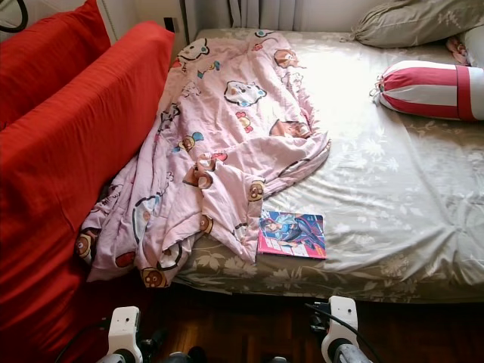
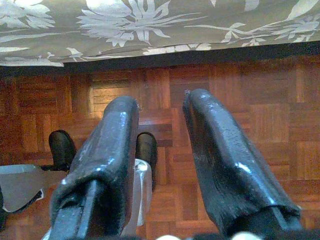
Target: Clean up the room
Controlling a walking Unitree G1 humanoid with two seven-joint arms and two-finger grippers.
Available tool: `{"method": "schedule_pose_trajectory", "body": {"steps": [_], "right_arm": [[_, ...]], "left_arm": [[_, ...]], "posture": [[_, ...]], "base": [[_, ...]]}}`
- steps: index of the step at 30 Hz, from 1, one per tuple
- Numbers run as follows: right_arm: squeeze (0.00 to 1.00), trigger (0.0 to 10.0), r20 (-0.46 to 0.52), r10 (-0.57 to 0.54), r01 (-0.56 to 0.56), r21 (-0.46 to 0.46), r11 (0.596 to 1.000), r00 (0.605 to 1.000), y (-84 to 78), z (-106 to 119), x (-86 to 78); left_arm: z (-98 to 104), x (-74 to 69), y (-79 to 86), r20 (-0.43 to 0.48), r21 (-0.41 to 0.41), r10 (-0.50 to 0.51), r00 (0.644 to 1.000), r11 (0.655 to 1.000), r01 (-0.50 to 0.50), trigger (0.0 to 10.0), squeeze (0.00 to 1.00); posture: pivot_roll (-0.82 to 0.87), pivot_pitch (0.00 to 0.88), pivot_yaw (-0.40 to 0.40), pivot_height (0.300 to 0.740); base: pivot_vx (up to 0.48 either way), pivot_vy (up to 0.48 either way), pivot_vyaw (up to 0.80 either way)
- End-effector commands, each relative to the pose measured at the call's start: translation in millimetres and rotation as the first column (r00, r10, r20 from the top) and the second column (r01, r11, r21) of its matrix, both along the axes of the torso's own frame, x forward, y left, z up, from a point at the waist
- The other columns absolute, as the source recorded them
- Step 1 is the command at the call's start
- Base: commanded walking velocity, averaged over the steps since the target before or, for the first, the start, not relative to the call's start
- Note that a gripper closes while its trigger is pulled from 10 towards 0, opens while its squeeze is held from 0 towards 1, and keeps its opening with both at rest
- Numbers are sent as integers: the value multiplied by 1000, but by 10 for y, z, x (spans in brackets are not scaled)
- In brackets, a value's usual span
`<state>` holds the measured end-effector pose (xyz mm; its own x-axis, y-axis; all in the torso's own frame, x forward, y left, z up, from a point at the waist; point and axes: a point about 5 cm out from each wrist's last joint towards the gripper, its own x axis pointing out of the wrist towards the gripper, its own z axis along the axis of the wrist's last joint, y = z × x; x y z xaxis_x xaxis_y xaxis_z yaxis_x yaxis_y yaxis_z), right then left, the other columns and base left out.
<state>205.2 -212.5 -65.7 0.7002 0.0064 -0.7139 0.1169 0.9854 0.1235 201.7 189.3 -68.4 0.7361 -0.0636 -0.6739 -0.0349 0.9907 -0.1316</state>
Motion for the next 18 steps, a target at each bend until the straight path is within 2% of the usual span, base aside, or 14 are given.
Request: {"method": "schedule_pose_trajectory", "body": {"steps": [1,3,9,16,18], "right_arm": [[0,10000,-25,-14,14,6,1000,1000,11,-50,-85],[0,10000,-25,-5,5,4,1000,1000,17,-52,-87],[0,10000,-22,2,-2,7,1000,1000,28,-57,-97],[0,10000,-26,-13,13,13,1000,1000,23,-65,-113],[0,10000,-23,-18,18,15,1000,1000,22,-64,-113]], "left_arm": [[-45,-86,39,-28,-5,24,999,1000,-24,10000,0],[-47,-95,60,-32,0,31,999,1000,-31,10000,0],[-74,-153,92,-50,9,38,998,999,-37,10000,0],[-84,-175,100,-56,14,35,998,999,-35,10000,0],[-72,-153,98,-46,11,34,998,999,-34,10000,0]], "posture": [[8,161,-14,740],[8,158,-14,740],[1,154,-10,740],[3,164,-16,740],[4,178,-19,740]], "base": [[240,0,0],[122,0,0],[266,0,629],[273,0,0],[0,0,0]]}}
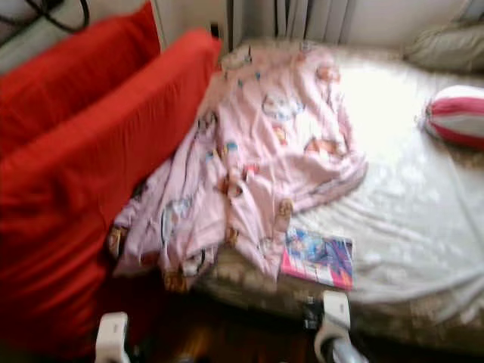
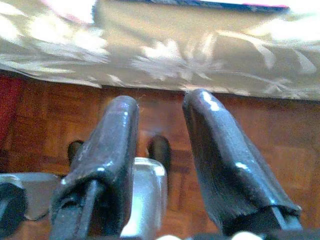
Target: Clean up the room
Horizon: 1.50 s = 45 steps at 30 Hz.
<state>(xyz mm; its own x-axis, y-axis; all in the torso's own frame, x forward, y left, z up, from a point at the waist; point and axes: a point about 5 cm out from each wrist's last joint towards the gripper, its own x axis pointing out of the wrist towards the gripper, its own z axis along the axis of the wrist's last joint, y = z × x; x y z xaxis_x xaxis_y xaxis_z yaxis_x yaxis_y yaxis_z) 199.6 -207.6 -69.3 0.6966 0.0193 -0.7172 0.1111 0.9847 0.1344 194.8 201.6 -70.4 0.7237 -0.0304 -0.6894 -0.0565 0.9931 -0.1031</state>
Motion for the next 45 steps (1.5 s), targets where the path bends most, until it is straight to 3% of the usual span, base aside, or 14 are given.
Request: {"method": "schedule_pose_trajectory", "body": {"steps": [1,5,8,9,11,14,15,18,22,24,26,32,39,45], "right_arm": [[0,10000,-10,-27,27,4,1000,1000,-28,-23,-53],[0,10000,6,-32,32,6,999,999,-27,-15,-45],[0,10000,57,-62,61,13,998,996,-35,11,-28],[0,10000,125,-52,50,20,999,991,35,77,80],[0,10000,269,-30,23,27,999,963,184,244,304],[0,10000,351,-26,17,29,999,936,189,341,385],[0,10000,351,-26,17,29,999,936,189,341,385],[0,10000,434,-20,12,20,1000,901,164,454,467],[0,10000,500,-13,12,5,1000,866,154,549,509],[0,10000,573,37,-19,-37,999,818,147,678,520],[0,10000,595,51,-22,-56,998,802,130,720,509],[0,10000,640,58,-9,-80,997,766,116,834,526],[0,10000,658,62,14,-110,994,750,136,913,525],[0,10000,645,59,24,-118,993,762,189,906,548]], "left_arm": [[-28,-49,-23,-7,-16,14,1000,1000,-14,10000,0],[28,39,-18,40,-28,26,999,999,-25,10000,0],[190,260,-32,171,-53,21,985,999,-13,10000,0],[235,313,-36,205,-54,17,979,999,-6,10000,0],[340,428,-43,279,-55,9,960,998,6,10000,0],[541,610,-43,404,-45,-5,915,999,26,10000,0],[541,610,-43,404,-45,-5,915,999,26,10000,0],[745,721,-55,521,-33,-27,853,998,52,10000,0],[788,687,-89,565,-31,-43,824,997,73,10000,0],[834,621,-84,598,-18,-50,800,997,75,10000,0],[871,605,-79,613,-17,-49,788,997,75,10000,0],[915,610,-176,625,-37,-45,779,995,87,10000,0],[988,639,-271,636,-37,-80,768,990,133,10000,0],[1008,625,-278,637,-29,-97,765,988,149,10000,0]], "posture": [[4,182,-19,740],[0,189,-20,740],[-2,199,-20,740],[-4,199,-21,740],[-10,201,-22,740],[-15,203,-26,740],[-15,203,-26,740],[-19,199,-30,740],[-25,194,-32,740],[-20,178,-39,740],[-10,175,-42,740],[-31,159,-45,740],[-28,145,-50,740],[-14,180,-60,740]], "base": [[0,0,0],[0,0,0],[0,0,0],[0,0,0],[0,0,0],[0,0,0],[0,0,0],[0,0,0],[0,0,0],[0,0,0],[0,0,0],[0,0,0],[0,0,0],[0,0,0]]}}
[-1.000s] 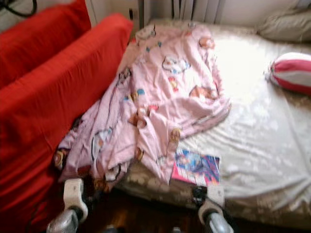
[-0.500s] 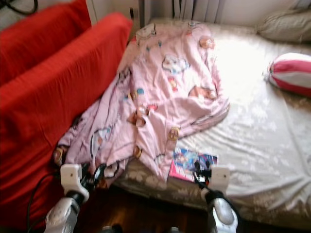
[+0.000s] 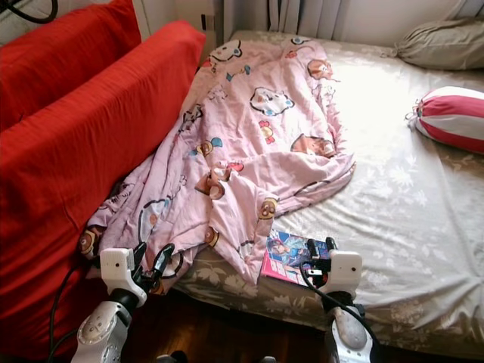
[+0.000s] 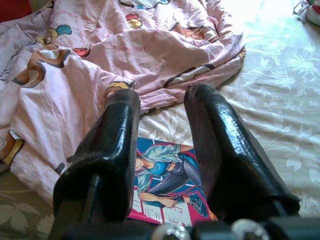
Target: Clean up the room
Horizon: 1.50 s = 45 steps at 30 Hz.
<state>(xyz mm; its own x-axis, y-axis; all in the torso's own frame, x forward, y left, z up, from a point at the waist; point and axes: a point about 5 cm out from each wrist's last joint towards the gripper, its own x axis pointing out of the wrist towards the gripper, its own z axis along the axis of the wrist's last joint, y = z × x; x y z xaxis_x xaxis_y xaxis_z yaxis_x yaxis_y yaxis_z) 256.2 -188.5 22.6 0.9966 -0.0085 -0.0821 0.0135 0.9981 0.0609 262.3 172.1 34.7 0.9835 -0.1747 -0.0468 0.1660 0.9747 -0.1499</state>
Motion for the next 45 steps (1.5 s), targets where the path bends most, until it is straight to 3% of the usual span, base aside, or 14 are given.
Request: {"method": "schedule_pose_trajectory", "body": {"steps": [1,11,41,45], "right_arm": [[0,10000,-19,-10,10,-3,1000,1000,4,-16,-16],[0,10000,-54,-7,7,0,1000,999,64,-42,-26],[0,10000,-96,-7,9,25,1000,995,108,-66,-14],[0,10000,-97,-5,8,28,1000,995,111,-69,-14]], "left_arm": [[-39,-48,14,-20,18,-13,1000,1000,13,10000,0],[7,-30,-4,-19,22,-22,1000,1000,22,10000,0],[-38,-66,3,-56,18,-24,998,1000,25,10000,0],[-46,-72,2,-61,17,-25,998,1000,27,10000,0]], "posture": [[-15,184,-60,740],[-19,207,-60,696],[-18,213,-60,676],[-19,211,-59,651]], "base": [[0,0,0],[0,0,0],[0,0,0],[0,0,0]]}}
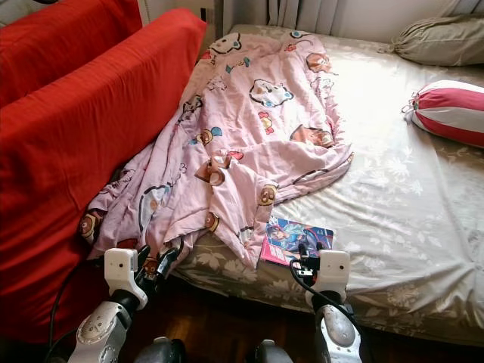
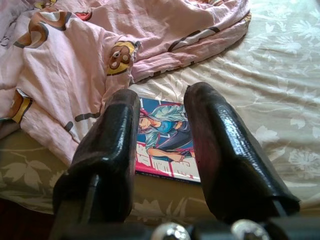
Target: Clean up the room
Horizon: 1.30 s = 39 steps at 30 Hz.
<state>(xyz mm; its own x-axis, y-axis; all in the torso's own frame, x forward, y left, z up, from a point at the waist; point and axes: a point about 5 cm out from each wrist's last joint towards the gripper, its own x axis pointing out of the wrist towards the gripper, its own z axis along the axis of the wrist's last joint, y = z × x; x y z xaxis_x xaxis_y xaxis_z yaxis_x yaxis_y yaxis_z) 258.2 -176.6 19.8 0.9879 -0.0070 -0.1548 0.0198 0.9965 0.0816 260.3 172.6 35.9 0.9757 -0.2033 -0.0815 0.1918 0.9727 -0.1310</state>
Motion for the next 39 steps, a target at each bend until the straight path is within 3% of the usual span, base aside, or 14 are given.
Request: {"method": "schedule_pose_trajectory", "body": {"steps": [1,39], "right_arm": [[0,10000,-25,-4,4,5,1000,1000,-7,-43,-36],[0,10000,-53,30,-29,21,999,998,67,-110,-51]], "left_arm": [[-61,-54,-2,-31,-7,5,999,1000,-5,10000,0],[-64,-44,-33,-49,-8,1,999,1000,-1,10000,0]], "posture": [[-19,211,-58,641],[-16,212,-47,623]], "base": [[0,0,0],[0,0,0]]}}
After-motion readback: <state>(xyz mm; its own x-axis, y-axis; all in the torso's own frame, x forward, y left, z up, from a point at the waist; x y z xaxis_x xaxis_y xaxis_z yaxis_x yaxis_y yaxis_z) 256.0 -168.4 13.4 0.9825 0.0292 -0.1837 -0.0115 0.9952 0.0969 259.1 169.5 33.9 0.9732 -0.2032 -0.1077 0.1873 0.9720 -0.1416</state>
